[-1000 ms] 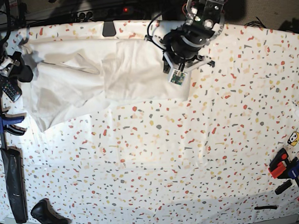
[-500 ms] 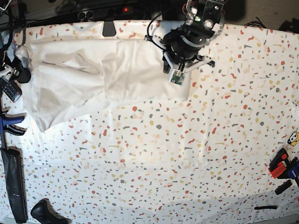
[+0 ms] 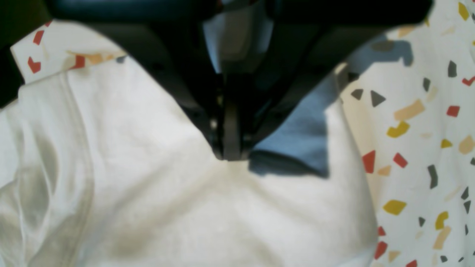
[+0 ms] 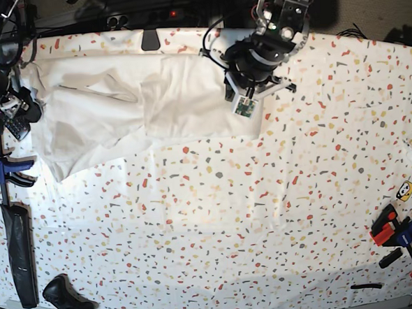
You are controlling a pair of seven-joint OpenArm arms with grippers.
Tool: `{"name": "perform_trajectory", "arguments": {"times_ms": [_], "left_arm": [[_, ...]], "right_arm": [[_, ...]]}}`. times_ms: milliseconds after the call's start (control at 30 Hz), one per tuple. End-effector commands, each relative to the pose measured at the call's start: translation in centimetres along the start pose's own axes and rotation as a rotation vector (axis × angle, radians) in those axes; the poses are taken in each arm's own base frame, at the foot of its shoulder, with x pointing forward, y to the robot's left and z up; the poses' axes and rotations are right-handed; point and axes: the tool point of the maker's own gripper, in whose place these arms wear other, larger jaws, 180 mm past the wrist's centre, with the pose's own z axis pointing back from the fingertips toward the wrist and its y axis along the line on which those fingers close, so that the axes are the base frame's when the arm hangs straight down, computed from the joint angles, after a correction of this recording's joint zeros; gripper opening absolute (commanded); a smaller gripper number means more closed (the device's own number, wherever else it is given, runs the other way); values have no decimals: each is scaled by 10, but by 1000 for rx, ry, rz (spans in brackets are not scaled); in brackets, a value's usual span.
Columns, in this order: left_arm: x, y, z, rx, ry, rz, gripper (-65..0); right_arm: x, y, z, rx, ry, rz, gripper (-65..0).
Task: Fold the T-shirt properly
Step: 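Grasp the other strip end with the right gripper and lift it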
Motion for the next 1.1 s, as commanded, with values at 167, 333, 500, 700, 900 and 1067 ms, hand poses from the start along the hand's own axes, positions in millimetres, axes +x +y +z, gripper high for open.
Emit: {"name": "perform_trajectory", "arguments": {"times_ms": [167, 333, 500, 700, 900, 1067], "left_arm": [[5, -1, 1, -3, -13, -2, -650], [5, -1, 1, -3, -13, -2, -650], [5, -1, 1, -3, -14, -2, -650], [6, -2, 1, -4, -15, -1, -650], [8, -9, 1, -43, -26, 46, -650], [16, -18, 0, -79, -56, 62, -650]], "right_arm": [[-14, 27, -21, 60, 89, 43, -316], [-14, 27, -21, 61, 87, 45, -465], [0, 27, -18, 69, 59, 48, -650], [39, 50, -9, 188, -19, 21, -650], [92, 84, 0, 277, -88, 98, -650], [138, 113, 9, 325, -184, 166, -650]]}}
